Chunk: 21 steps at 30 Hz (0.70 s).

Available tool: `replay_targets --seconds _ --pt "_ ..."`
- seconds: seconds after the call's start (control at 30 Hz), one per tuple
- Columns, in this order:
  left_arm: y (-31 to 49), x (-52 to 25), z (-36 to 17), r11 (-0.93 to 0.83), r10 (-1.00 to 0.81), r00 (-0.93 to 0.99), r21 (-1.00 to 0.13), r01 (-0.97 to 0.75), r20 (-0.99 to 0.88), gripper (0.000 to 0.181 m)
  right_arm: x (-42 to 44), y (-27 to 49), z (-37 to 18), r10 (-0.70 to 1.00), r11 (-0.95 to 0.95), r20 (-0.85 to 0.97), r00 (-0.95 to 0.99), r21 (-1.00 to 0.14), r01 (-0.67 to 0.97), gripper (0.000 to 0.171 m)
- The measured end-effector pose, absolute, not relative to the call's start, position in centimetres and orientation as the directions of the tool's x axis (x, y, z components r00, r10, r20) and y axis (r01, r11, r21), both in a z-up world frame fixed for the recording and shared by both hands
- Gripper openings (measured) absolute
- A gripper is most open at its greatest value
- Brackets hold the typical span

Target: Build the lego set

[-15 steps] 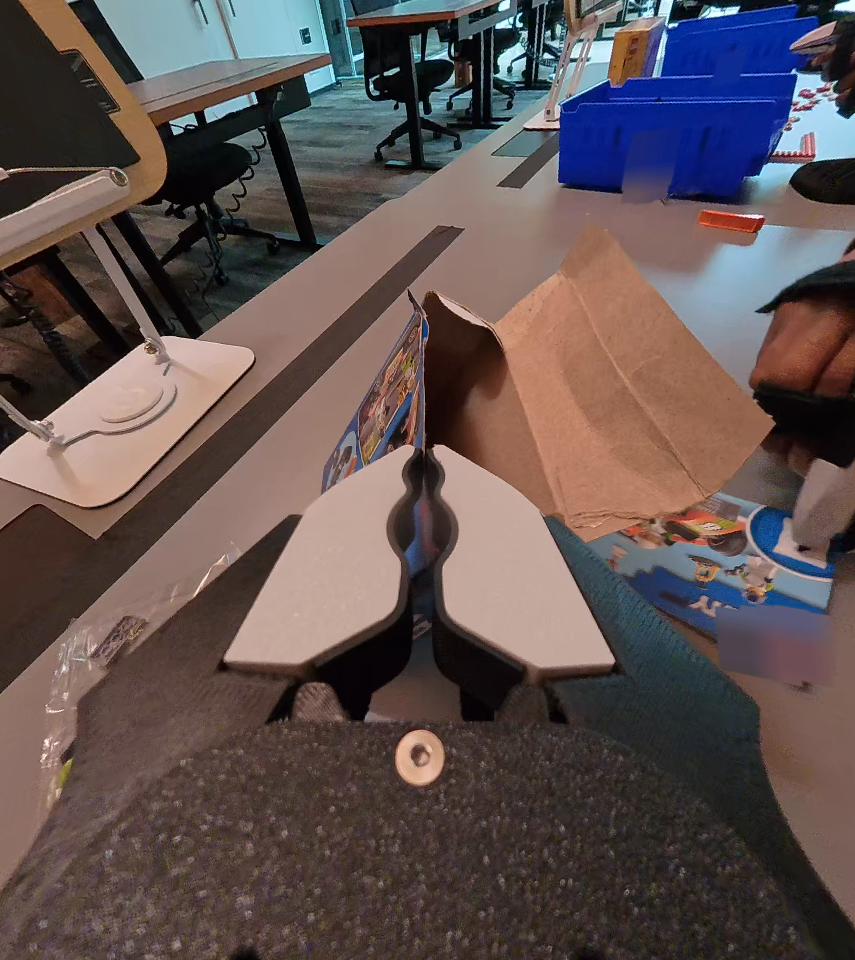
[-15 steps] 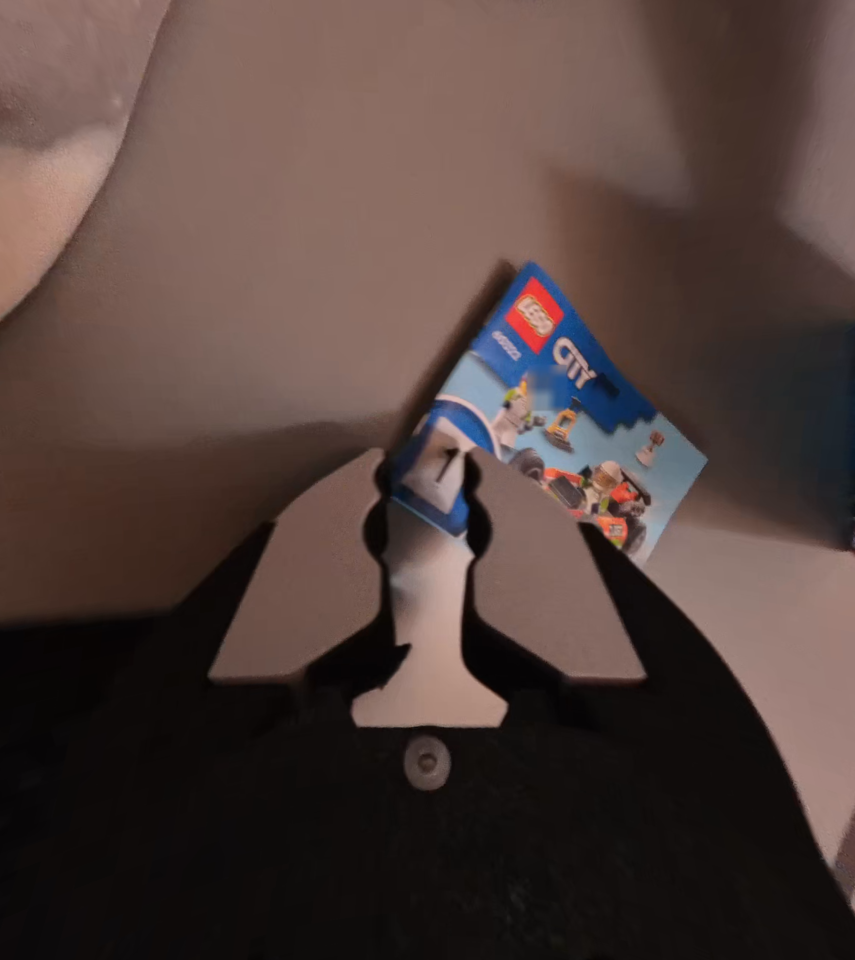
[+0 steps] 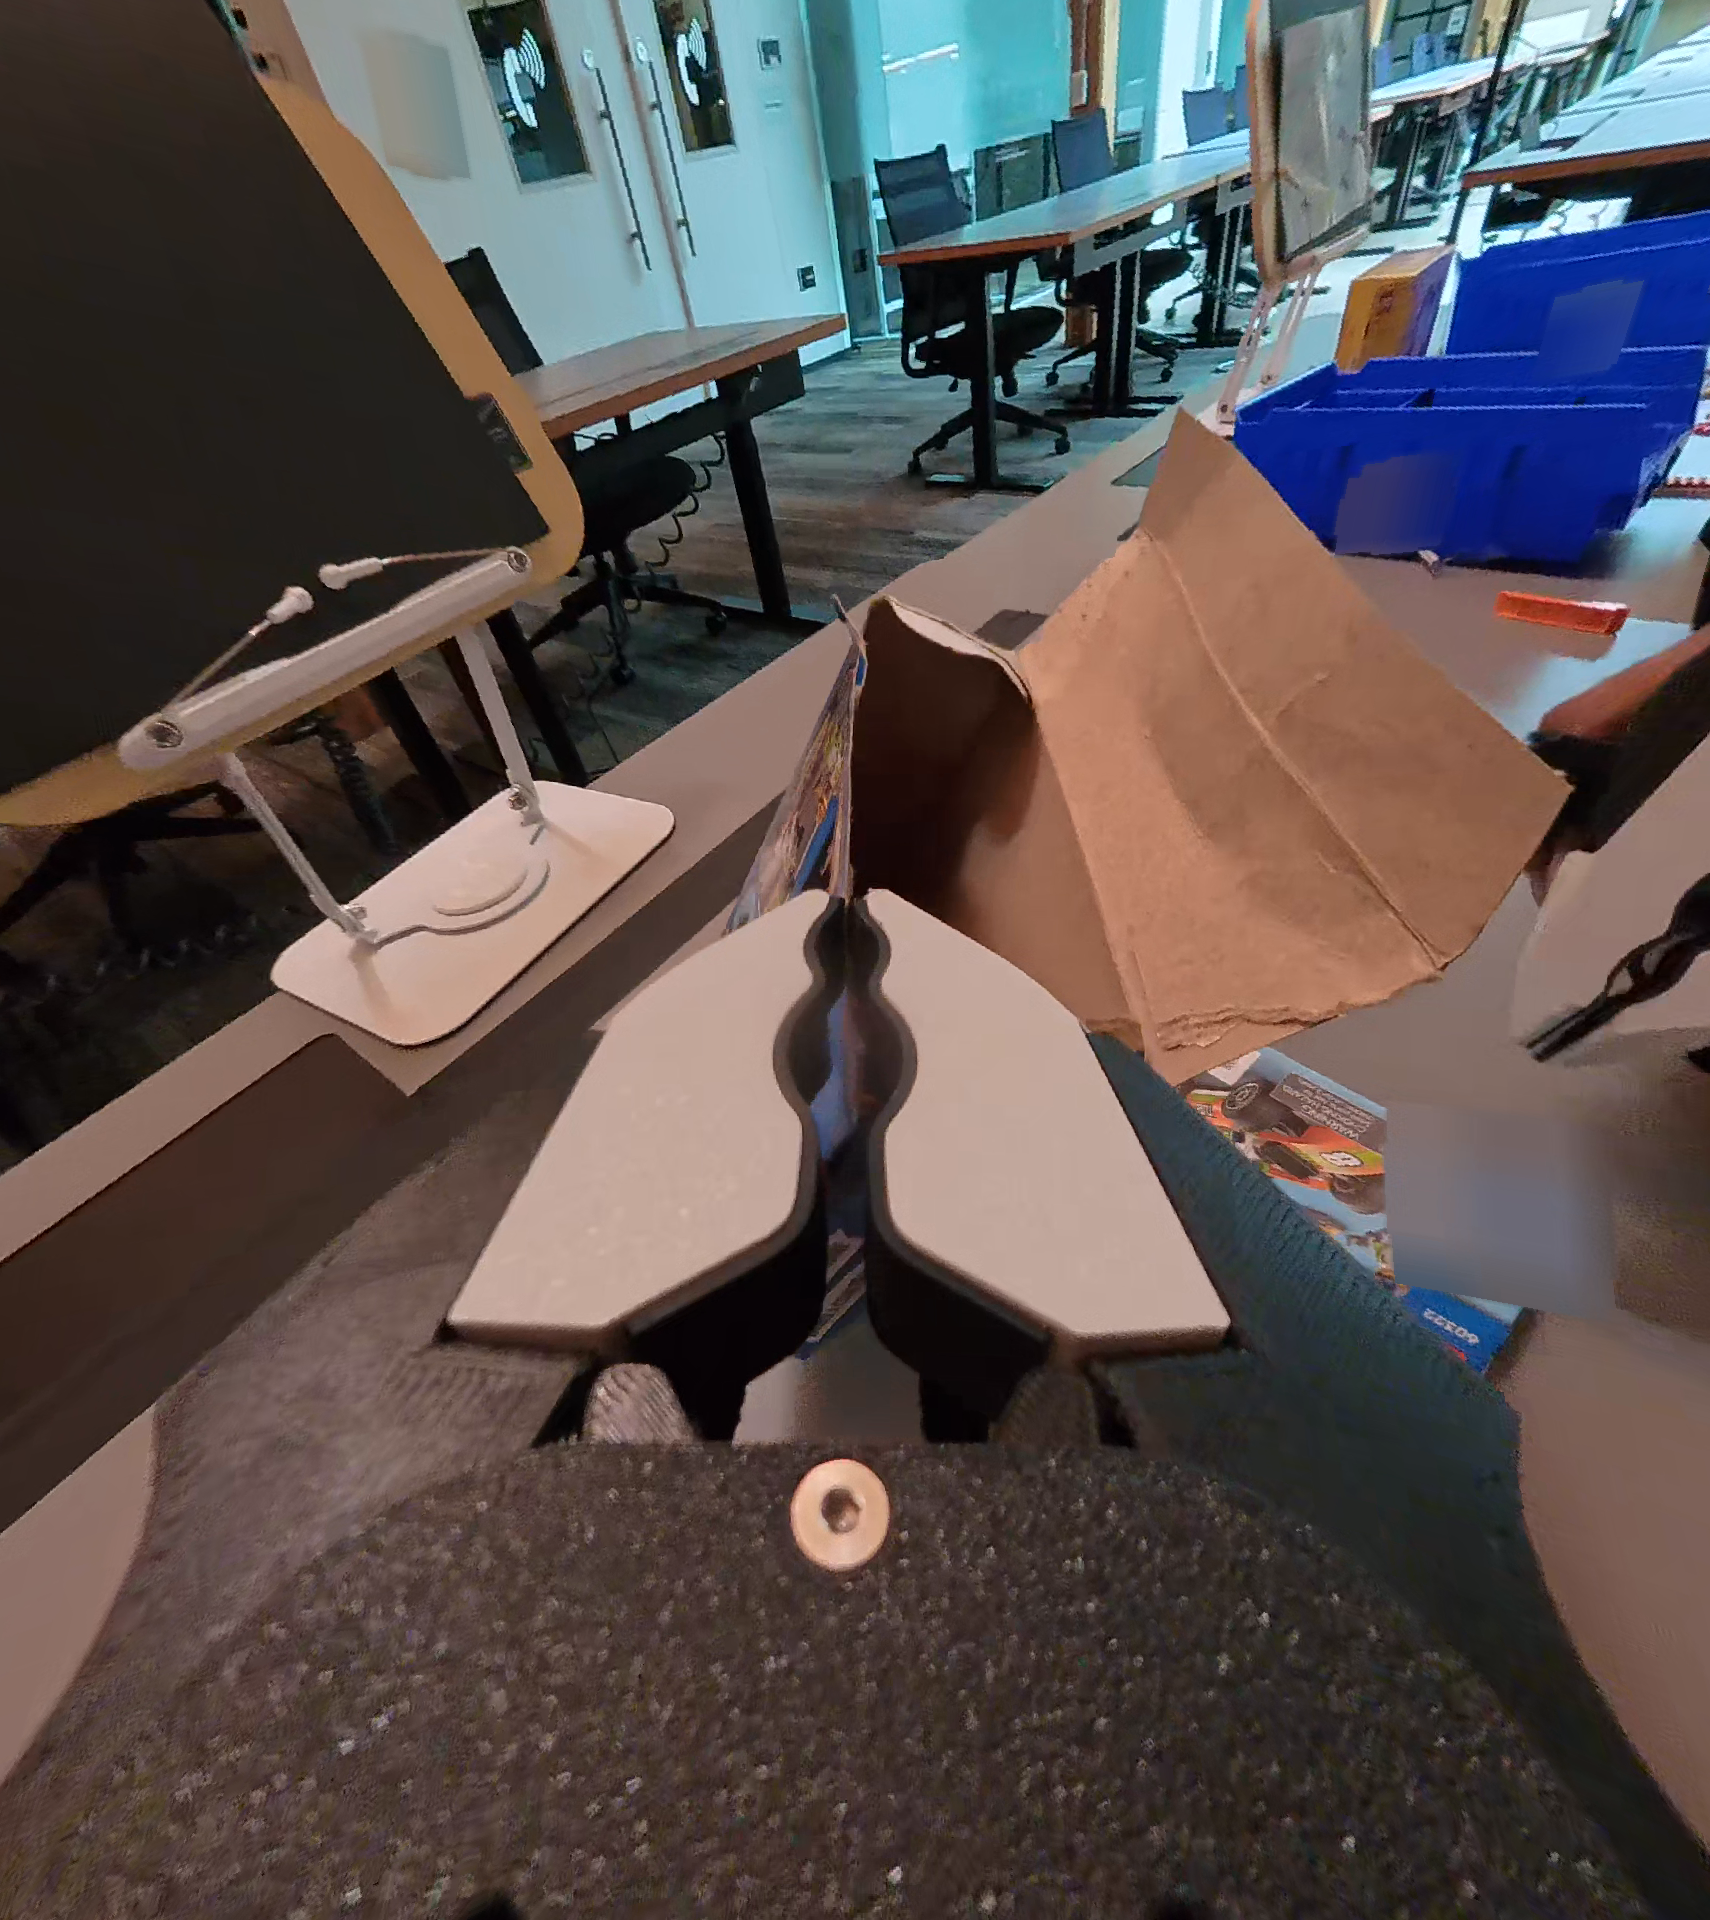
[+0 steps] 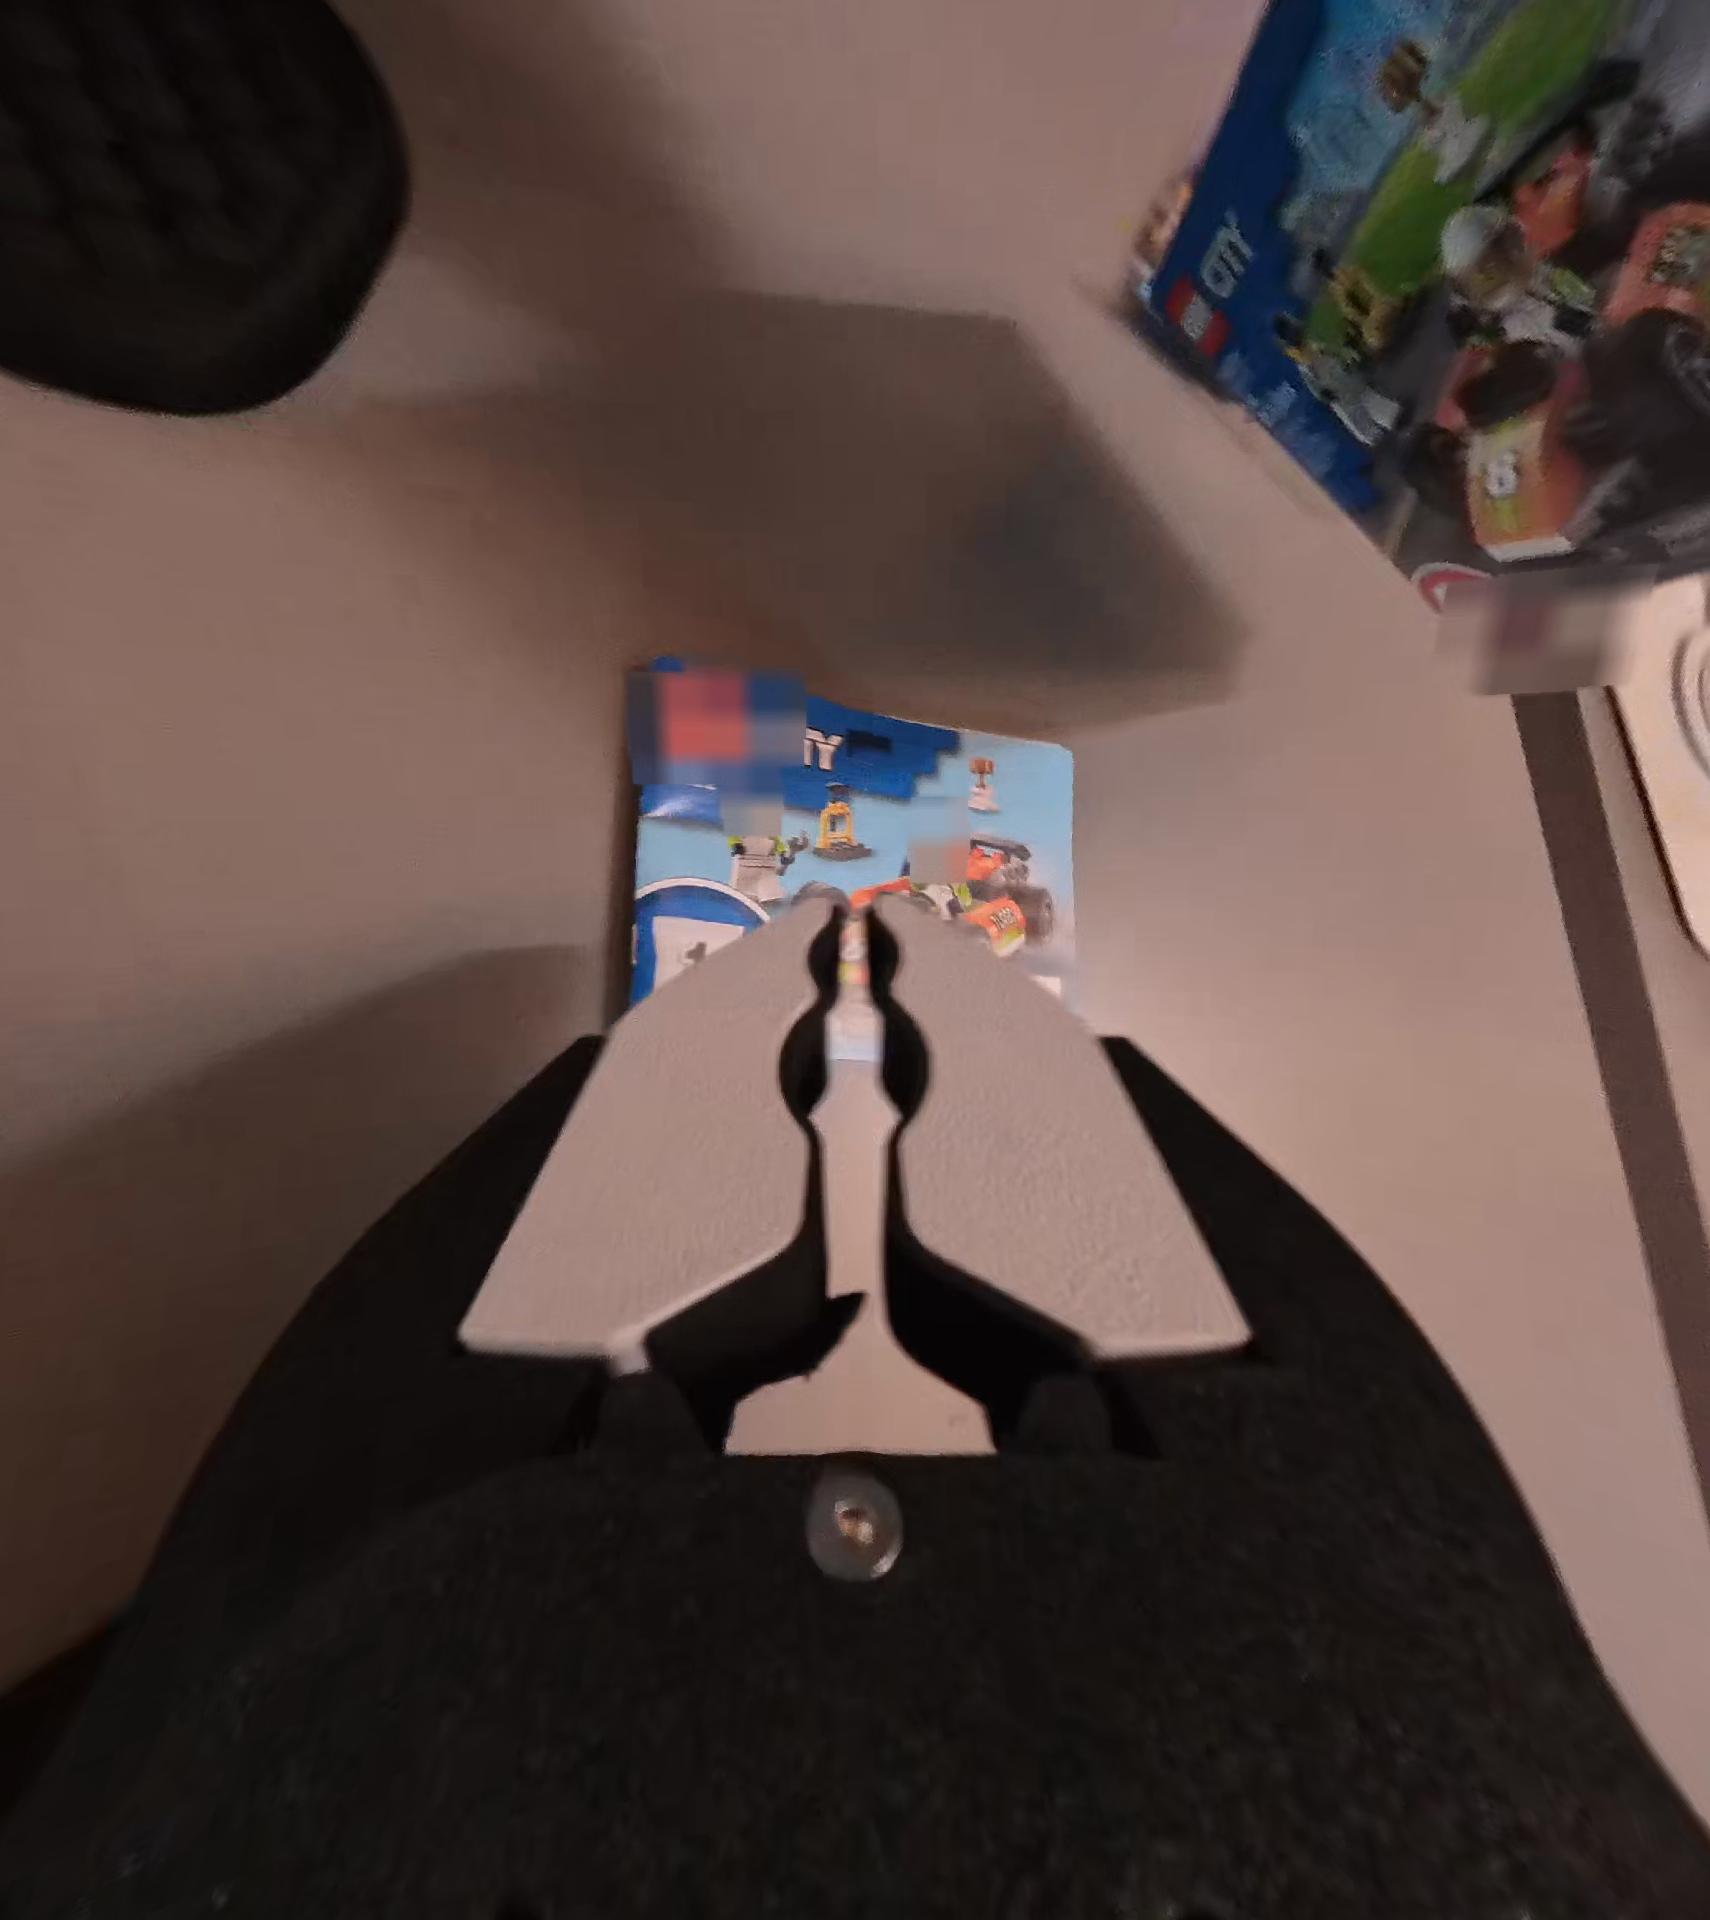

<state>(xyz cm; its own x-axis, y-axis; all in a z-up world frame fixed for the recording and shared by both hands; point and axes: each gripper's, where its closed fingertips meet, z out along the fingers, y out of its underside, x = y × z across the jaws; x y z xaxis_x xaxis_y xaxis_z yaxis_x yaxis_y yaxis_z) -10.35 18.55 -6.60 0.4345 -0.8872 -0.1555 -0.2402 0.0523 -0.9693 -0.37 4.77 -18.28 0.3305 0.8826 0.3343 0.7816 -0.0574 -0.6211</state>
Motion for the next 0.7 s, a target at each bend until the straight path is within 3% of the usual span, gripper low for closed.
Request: replay_targets --seconds 0.03,0.07,0.13,0.23,0.33,0.37,0.5,0.6,0.7 --pt "18.2 -10.6 -6.3 0.056 -0.885 0.437 -0.97 -0.238 -0.159 0.001 -0.8 4.2 -18.7 0.898 -0.017 0.341 0.28 -0.608 0.794 0.033" --pt "17.9 -10.8 -6.1 0.064 -0.883 0.44 -0.969 -0.238 -0.166 0.001 -1.1 3.4 -19.7 0.916 -0.01 0.322 0.239 -0.577 0.817 0.05" --pt "17.4 -11.2 -6.0 0.075 -0.877 0.446 -0.967 -0.245 -0.181 0.001 -1.8 2.0 -22.1 0.944 0.0 0.282 0.171 -0.518 0.856 0.062" --pt "16.7 -11.7 -5.8 0.08 -0.875 0.447 -0.965 -0.25 -0.188 0.001 -1.8 2.3 -25.0 0.926 0.054 0.363 0.105 -0.403 0.914 0.049" --pt "16.1 -12.3 -5.5 0.084 -0.874 0.447 -0.966 -0.245 -0.19 0.001 -1.9 3.4 -25.6 0.931 0.016 0.337 0.141 -0.423 0.906 0.013" --pt "15.9 -12.5 -5.4 0.086 -0.874 0.447 -0.967 -0.241 -0.189 0.001 -1.8 4.0 -25.7 0.925 0.013 0.349 0.149 -0.42 0.907 0.009" --pt "15.5 -13.5 -5.1 0.091 -0.869 0.459 -0.971 -0.221 -0.186 0.0 -1.0 6.6 -25.0 0.871 -0.04 0.441 0.217 -0.376 0.926 0.002" --pt "15.4 -14.4 -5.1 0.091 -0.86 0.477 -0.974 -0.208 -0.182 0.001 0.7 9.0 -22.4 0.816 -0.244 0.393 0.425 -0.433 0.868 0.002" --pt "15.5 -15.2 -5.3 0.083 -0.852 0.495 -0.977 -0.194 -0.171 0.0 4.8 12.4 -19.4 0.686 -0.446 0.422 0.593 -0.401 0.8 0.002"
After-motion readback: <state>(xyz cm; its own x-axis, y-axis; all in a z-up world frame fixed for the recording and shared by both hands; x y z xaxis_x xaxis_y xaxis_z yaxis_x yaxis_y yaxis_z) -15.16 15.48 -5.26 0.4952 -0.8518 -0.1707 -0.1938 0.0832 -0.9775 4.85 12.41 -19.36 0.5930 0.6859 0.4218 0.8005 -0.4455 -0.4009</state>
